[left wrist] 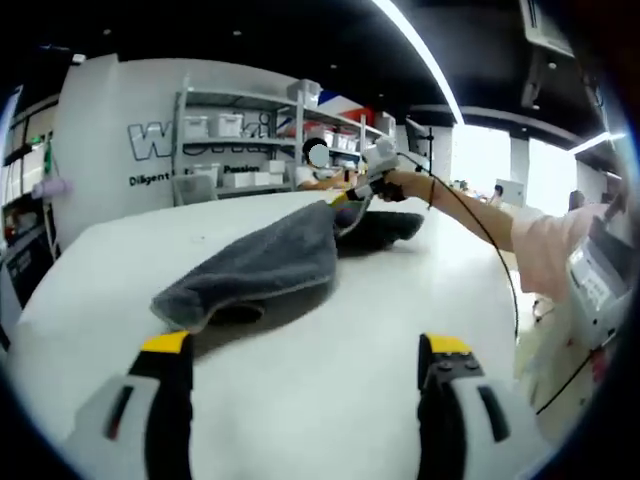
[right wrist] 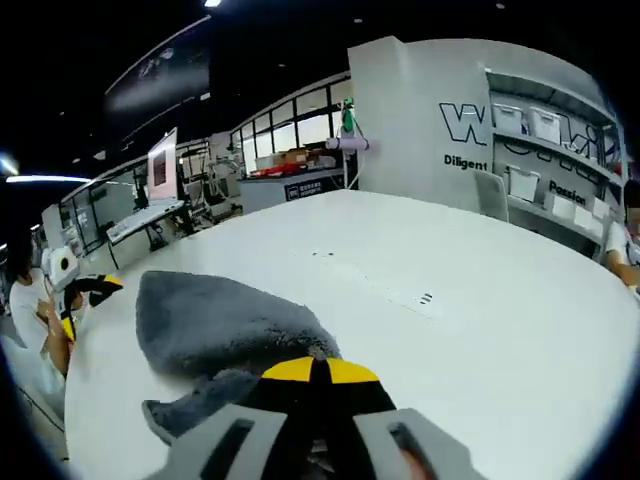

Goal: Fold the towel on the table until its edges align and the towel forms a compact rectangular stack.

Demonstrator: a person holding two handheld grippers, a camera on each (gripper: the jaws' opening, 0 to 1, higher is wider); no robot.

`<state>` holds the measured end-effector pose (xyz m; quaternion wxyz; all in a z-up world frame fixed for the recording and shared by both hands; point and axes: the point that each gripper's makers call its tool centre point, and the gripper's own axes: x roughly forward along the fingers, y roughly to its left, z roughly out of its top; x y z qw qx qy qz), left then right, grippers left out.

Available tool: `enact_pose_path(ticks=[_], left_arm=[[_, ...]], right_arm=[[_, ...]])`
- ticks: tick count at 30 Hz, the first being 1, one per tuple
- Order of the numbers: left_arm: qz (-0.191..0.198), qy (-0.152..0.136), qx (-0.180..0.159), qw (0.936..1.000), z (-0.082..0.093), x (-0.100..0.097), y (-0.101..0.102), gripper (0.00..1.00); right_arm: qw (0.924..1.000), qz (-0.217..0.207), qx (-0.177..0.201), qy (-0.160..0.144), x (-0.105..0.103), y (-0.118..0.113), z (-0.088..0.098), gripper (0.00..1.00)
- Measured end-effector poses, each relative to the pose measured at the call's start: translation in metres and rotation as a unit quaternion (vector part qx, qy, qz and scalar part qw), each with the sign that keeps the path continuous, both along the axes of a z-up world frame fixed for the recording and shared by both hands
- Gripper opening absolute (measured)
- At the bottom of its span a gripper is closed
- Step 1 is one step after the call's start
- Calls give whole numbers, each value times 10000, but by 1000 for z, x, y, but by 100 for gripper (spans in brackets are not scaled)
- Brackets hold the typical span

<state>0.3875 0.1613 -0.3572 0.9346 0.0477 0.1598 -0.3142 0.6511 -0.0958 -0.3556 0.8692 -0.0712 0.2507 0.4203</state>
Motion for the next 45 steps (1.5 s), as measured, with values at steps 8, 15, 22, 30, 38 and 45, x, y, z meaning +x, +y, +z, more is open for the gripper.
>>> enact_pose_path(ticks=[8,15,22,30,38,45], left_arm=[[-123,82,40,9999,-6,4,-11,98],[-303,98,-33,9995,-8,3,-24,97],[-337,151,-15,9993,-11,1,-25,97],[-321,166,-40,9993,-13,1,-25,97],[-320,156,-81,9993,-12,1,-24,97],[-318,153,-94,9993,-11,0,-24,97]], right_arm=[[9989,-240,-413,-33,24,-8,-17,2],[9973,-421,-563,190,33,-18,-42,2],[9968,-587,-524,-115,35,-25,-24,11],[9952,-656,-499,-521,27,-34,9,25],[9944,-549,-369,-826,8,-43,43,30],[9936,-266,-365,-1035,-23,-45,61,35]])
